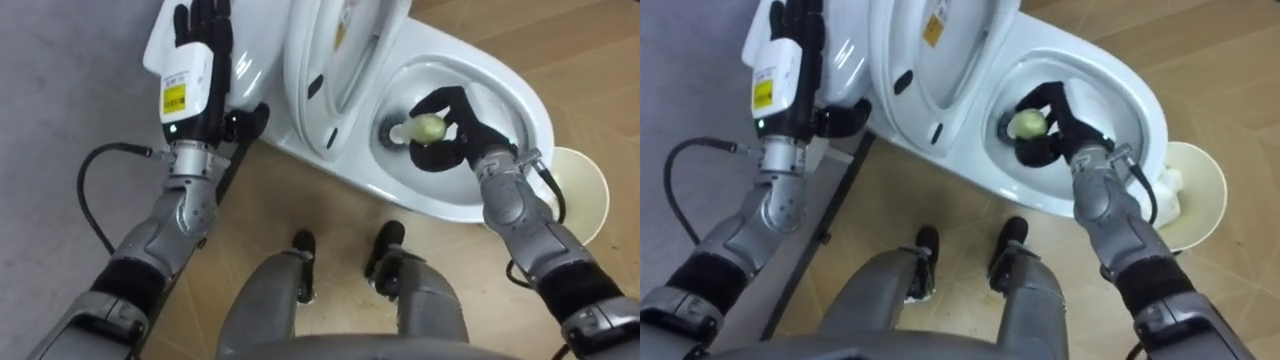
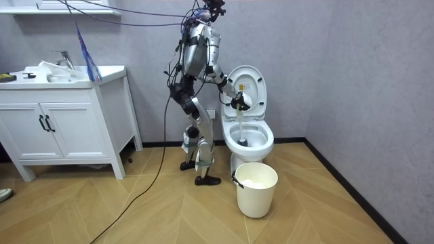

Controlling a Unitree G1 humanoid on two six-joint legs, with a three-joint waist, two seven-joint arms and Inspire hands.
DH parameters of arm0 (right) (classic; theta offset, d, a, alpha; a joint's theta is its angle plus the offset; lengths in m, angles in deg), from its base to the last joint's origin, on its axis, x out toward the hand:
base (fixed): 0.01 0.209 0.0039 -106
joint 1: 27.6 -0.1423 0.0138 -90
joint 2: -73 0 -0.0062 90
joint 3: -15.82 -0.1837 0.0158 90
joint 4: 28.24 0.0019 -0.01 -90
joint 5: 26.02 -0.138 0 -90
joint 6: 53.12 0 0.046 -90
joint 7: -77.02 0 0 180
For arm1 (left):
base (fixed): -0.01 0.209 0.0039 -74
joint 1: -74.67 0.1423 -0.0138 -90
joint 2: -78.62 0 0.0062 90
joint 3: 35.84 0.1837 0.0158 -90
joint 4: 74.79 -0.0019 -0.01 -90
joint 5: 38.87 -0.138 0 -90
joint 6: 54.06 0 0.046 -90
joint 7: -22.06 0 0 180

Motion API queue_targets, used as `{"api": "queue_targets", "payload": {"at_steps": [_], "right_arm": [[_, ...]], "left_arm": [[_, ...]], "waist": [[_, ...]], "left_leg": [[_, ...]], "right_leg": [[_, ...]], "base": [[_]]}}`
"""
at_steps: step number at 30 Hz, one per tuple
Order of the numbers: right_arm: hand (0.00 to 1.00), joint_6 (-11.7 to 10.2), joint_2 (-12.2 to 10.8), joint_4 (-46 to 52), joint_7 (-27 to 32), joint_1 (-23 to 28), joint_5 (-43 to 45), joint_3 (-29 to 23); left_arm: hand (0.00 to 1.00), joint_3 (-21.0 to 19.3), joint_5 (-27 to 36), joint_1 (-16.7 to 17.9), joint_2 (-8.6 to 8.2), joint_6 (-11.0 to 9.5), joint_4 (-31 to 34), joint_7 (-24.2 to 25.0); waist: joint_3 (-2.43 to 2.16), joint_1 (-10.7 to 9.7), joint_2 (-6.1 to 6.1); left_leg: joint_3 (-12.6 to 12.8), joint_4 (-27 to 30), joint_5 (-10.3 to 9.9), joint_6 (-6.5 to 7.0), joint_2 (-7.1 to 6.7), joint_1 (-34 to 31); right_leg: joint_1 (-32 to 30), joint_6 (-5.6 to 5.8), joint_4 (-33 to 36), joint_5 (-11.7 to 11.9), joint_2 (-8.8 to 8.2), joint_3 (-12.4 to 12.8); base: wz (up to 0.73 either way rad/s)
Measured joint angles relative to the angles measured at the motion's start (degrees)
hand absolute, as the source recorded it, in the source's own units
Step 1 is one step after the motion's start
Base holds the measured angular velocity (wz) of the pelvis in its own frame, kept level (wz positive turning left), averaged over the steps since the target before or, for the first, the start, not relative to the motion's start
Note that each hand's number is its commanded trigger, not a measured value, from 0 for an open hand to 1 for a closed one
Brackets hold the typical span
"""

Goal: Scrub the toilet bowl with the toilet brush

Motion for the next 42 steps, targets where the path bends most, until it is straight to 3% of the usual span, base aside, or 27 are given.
{"api": "queue_targets", "payload": {"at_steps": [2,7,15,19,22,25,29,35,38,42], "right_arm": [[1.00,-0.01,0.10,0.41,-0.25,-0.01,-1.22,-0.24],[1.00,-0.84,-1.69,0.67,0.37,-0.58,-6.82,-4.23],[1.00,-2.44,-2.12,1.39,5.04,-4.41,-13.21,-12.37],[1.00,-2.44,-2.11,2.01,5.54,-4.38,-16.37,-13.22],[1.00,-2.84,-2.20,1.60,6.51,-3.58,-18.51,-13.11],[1.00,-4.69,-2.38,-3.15,7.94,-2.74,-20.96,-12.04],[1.00,-4.72,-2.47,-7.08,9.45,-2.66,-23.35,-11.95],[1.00,-4.73,-4.97,-2.99,11.45,-3.55,-24.39,-13.25],[1.00,-4.91,-6.42,-2.32,12.60,-2.81,-24.22,-12.50],[1.00,-6.26,-6.78,-13.09,12.21,-2.34,-26.17,-7.65]], "left_arm": [[0.00,-0.72,0.01,0.17,-0.20,0.61,0.01,-0.49],[0.00,-1.79,-0.46,0.81,-0.02,0.38,0.35,-3.30],[0.00,-4.52,-1.64,2.55,0.06,-0.17,0.99,-4.46],[0.00,-6.09,-2.77,3.46,0.20,-0.19,1.24,-4.74],[0.00,-6.04,-2.62,3.21,0.20,0.23,1.56,-4.48],[0.00,-5.85,-2.68,3.38,0.05,0.64,1.32,-4.34],[0.00,-5.08,-2.69,3.12,-0.15,1.28,1.28,-4.29],[0.00,-5.83,-2.67,2.83,-2.38,2.41,1.20,-4.39],[0.00,-5.25,-2.48,2.88,-3.09,3.47,1.06,-4.24],[0.00,-3.07,-1.01,2.64,-3.43,4.57,0.17,-2.65]], "waist": [[0.03,-0.68,-0.25],[0.00,-2.30,-2.64],[0.30,-4.59,-3.74],[0.33,-5.67,-4.02],[0.30,-5.64,-3.93],[0.32,-5.61,-3.87],[0.42,-5.71,-3.16],[0.23,-5.24,-2.77],[0.24,-4.88,-1.99],[0.23,-4.43,0.15]], "left_leg": [[0.13,-0.61,0.01,0.01,-0.08,0.19],[0.45,-0.79,0.12,-0.04,-0.10,0.40],[1.22,-0.77,0.30,0.27,-0.08,0.43],[1.34,-0.80,0.29,0.26,-0.01,0.45],[1.31,-0.67,0.28,0.23,0.20,0.36],[1.13,-0.45,0.28,0.22,0.22,0.77],[0.78,0.19,0.21,0.35,0.20,0.51],[1.50,0.26,-0.03,0.57,-0.06,0.23],[1.47,0.23,-0.02,0.58,0.01,0.80],[1.00,-0.05,-0.38,0.74,0.01,1.80]], "right_leg": [[0.00,0.00,0.19,0.00,-0.20,0.00],[-0.09,-0.02,0.47,0.04,-0.21,0.37],[-0.58,0.07,1.10,0.06,-1.02,0.77],[-0.61,-0.03,1.03,0.14,-0.93,0.80],[-0.33,-0.14,0.43,0.47,-0.58,0.68],[0.56,-0.13,0.02,0.58,-0.46,0.40],[0.50,0.16,0.29,0.47,-0.78,0.33],[-0.38,0.19,1.13,0.41,-0.94,0.75],[0.16,0.23,0.85,0.47,-0.76,0.73],[1.63,0.64,0.64,0.05,-0.86,0.25]], "base": [[-0.05],[-0.01],[-0.01],[0.00],[0.00],[0.03],[0.04],[-0.04],[0.00],[0.05]]}}
